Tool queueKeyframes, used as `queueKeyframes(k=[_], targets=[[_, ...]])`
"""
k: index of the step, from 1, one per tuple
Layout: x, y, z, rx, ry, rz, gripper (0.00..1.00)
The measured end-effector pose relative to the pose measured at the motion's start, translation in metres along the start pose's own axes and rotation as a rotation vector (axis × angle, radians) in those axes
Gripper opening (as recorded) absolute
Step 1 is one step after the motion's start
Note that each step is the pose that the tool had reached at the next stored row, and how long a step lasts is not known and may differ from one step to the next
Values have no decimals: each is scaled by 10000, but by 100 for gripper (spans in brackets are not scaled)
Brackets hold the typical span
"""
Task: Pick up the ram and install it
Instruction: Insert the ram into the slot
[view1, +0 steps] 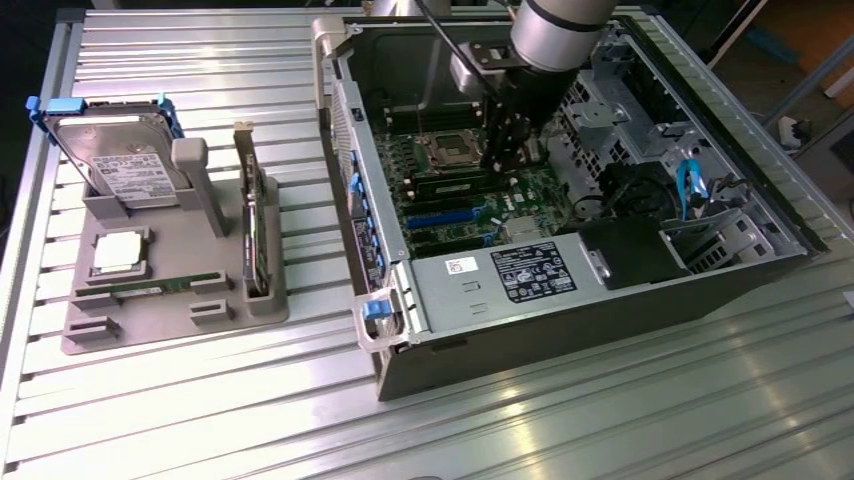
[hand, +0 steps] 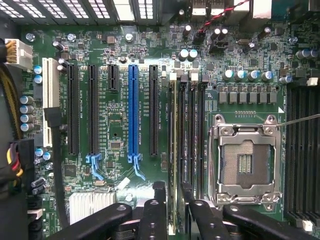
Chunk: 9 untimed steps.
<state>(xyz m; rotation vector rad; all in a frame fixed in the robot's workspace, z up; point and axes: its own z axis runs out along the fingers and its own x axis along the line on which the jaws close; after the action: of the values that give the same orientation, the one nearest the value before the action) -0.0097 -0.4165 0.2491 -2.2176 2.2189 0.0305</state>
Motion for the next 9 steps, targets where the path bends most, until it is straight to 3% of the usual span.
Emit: queueKeyframes(k=[2,9], targets=[[-2,1,-96,0,5,0,25],[-5,3,-270,0,41,1,25]])
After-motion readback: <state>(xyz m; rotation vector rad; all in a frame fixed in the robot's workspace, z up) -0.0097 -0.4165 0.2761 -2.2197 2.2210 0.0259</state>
